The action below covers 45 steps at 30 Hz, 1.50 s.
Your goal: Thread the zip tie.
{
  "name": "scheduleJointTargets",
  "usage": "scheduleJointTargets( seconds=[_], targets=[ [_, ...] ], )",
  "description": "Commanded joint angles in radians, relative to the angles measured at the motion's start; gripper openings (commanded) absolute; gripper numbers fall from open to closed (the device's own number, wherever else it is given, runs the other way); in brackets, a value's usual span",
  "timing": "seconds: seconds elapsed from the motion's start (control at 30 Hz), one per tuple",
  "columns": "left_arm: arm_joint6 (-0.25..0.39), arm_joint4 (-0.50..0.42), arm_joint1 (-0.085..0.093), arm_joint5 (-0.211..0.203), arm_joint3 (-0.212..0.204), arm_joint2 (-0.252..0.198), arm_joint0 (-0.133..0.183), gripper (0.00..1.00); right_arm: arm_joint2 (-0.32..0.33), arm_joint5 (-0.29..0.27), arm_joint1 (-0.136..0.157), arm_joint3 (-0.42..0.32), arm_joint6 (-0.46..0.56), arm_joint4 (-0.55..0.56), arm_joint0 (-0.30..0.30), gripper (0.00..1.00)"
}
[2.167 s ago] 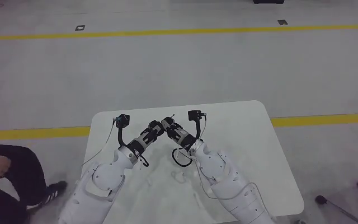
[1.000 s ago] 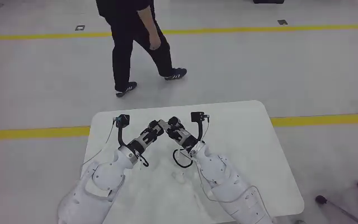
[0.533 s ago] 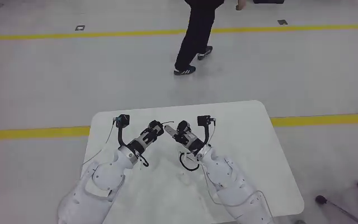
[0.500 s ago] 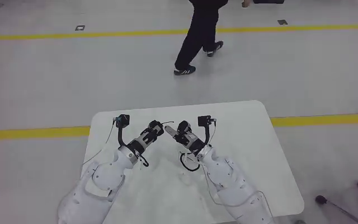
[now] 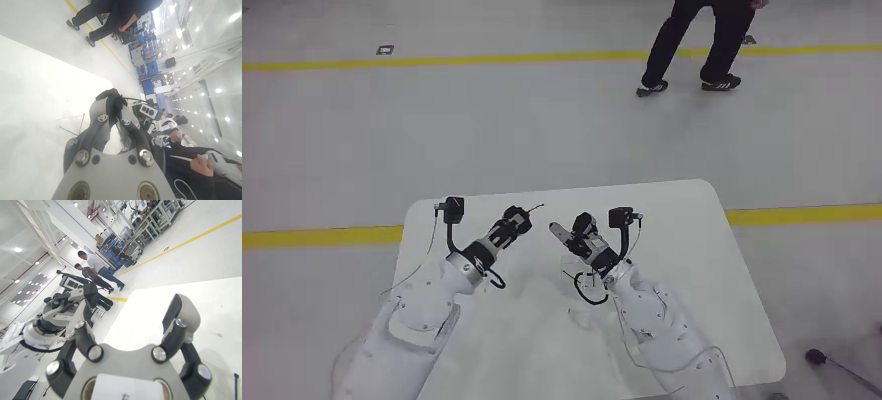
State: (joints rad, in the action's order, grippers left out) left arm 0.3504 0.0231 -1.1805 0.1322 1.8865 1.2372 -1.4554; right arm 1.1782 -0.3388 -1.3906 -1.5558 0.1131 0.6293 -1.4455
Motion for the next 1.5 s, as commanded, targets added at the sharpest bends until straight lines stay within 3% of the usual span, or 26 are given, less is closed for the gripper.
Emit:
scheduleJointTargets(
  seconds=[0.0, 0.17, 0.5, 0.53, 0.6, 0.73, 0.9, 1.07, 1.27, 1.47],
  targets=[
    [0.005, -0.069, -0.002, 0.016, 0.005, 0.005, -0.001, 0.0, 0.0, 0.0, 0.0, 0.0, 0.0, 0.0, 0.0, 1.0],
    [0.003, -0.272, -0.01, 0.062, 0.004, 0.024, -0.006, 0.0, 0.0, 0.0, 0.0, 0.0, 0.0, 0.0, 0.0, 1.0],
    [-0.004, -0.284, -0.011, 0.066, 0.0, 0.026, -0.006, 0.0, 0.0, 0.0, 0.0, 0.0, 0.0, 0.0, 0.0, 1.0],
    [-0.011, -0.309, -0.012, 0.069, -0.005, 0.027, -0.009, 0.0, 0.0, 0.0, 0.0, 0.0, 0.0, 0.0, 0.0, 1.0],
    [-0.035, -0.45, -0.019, 0.077, -0.007, 0.04, -0.02, 0.0, 0.001, 0.006, 0.001, -0.003, -0.004, 0.015, 0.0, 1.0],
    [-0.056, -0.725, -0.032, 0.09, -0.011, 0.068, -0.041, 0.0, -0.009, -0.001, 0.009, -0.022, -0.065, 0.168, 0.003, 1.0],
    [-0.049, -0.938, -0.039, 0.089, -0.035, 0.089, -0.059, 0.0, -0.034, -0.001, 0.029, -0.036, -0.183, 0.379, 0.01, 1.0],
    [0.004, -1.103, -0.045, 0.085, -0.059, 0.095, -0.073, 0.0, -0.07, -0.001, 0.056, -0.029, -0.328, 0.613, 0.026, 1.0],
    [0.07, -1.212, -0.05, 0.073, -0.085, 0.087, -0.077, 0.0, -0.105, -0.001, 0.081, -0.014, -0.422, 0.762, 0.048, 1.0],
    [0.07, -1.212, -0.05, 0.073, -0.085, 0.087, -0.077, 0.0, -0.104, -0.001, 0.082, -0.012, -0.423, 0.765, 0.048, 1.0]
  ],
)
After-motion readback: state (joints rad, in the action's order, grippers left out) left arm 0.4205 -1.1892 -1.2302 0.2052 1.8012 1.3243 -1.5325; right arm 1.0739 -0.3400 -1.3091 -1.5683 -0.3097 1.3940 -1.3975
